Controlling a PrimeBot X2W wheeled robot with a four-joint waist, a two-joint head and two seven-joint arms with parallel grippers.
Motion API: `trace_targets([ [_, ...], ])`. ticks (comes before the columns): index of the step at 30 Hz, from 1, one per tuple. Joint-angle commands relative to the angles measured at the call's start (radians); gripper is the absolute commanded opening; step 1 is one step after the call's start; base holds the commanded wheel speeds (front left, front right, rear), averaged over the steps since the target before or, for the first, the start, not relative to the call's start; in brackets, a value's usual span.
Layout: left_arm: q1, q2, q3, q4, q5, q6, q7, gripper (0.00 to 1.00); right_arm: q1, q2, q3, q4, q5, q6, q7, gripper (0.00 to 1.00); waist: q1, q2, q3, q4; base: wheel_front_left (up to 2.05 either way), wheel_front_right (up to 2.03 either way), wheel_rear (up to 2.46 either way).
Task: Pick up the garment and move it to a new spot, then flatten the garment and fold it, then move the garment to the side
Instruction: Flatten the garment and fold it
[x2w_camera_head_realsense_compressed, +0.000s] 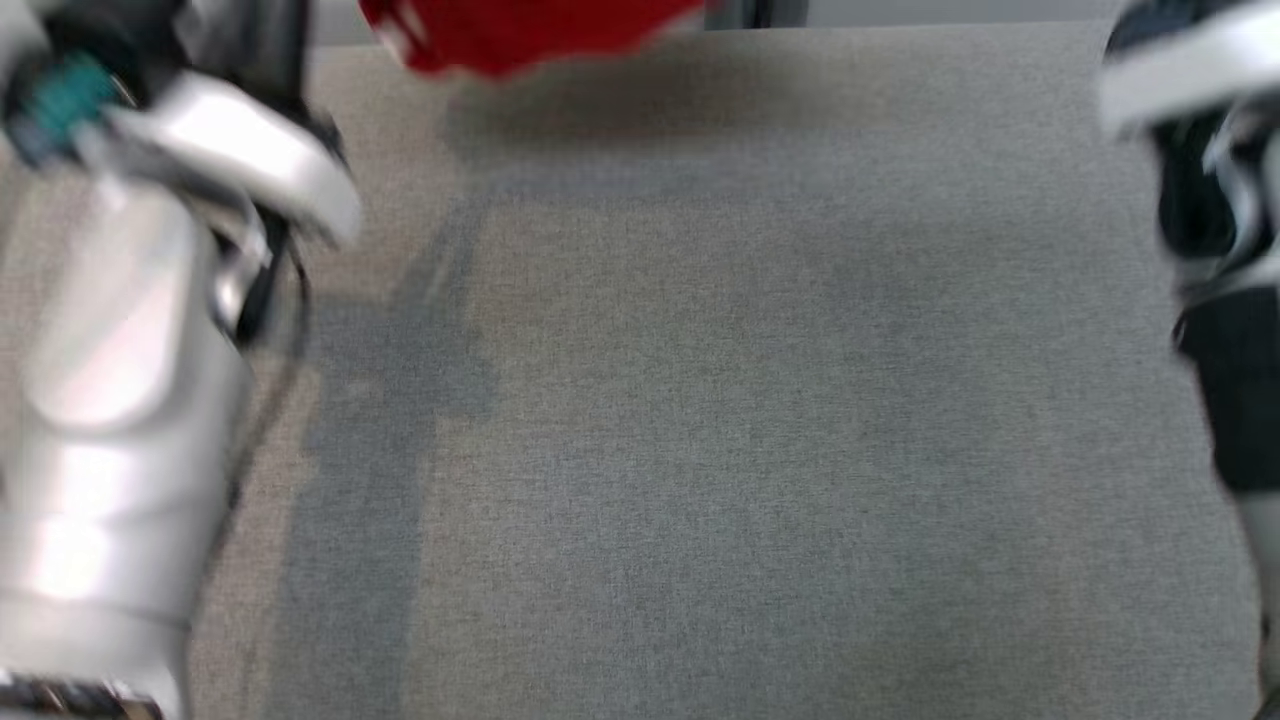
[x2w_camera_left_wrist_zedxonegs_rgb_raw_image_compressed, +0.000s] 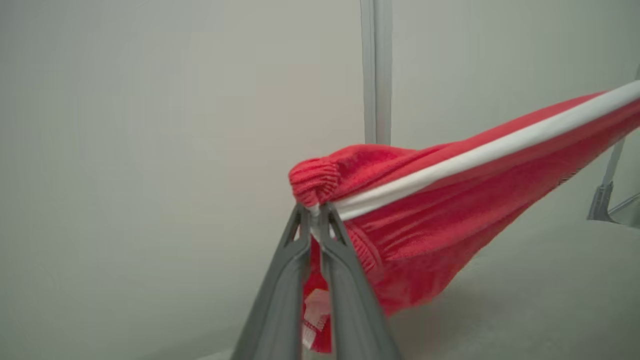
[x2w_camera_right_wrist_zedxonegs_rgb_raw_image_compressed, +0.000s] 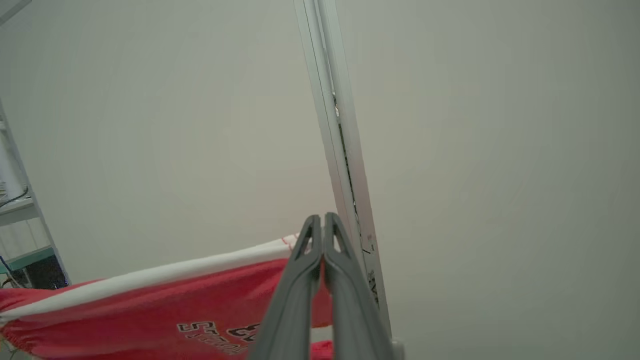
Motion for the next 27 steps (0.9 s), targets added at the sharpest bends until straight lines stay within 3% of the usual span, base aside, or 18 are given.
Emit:
trace_targets([
  [1,0.081,-0.006,0.002,0.017,-0.013,0.002,-0.003,0.0,0.088,-0.009,-0.014,-0.012,0.02,-0.001,-0.006,0.0,0.0,0.0,-0.017,-0.007,0.0,0.0,0.0],
  [8,0.475,-0.085,0.048,0.049,-0.057,-0.001,-0.004,0.0,0.504,0.004,-0.003,-0.043,0.085,-0.002,-0.006,0.0,0.0,0.0,-0.083,-0.035,0.0,0.0,0.0],
  [27,0.986,-0.173,0.17,-0.036,-0.042,-0.003,-0.004,0.0,0.978,0.016,0.118,-0.084,0.116,-0.001,-0.006,0.0,0.0,0.0,-0.331,-0.039,0.0,0.0,0.0],
])
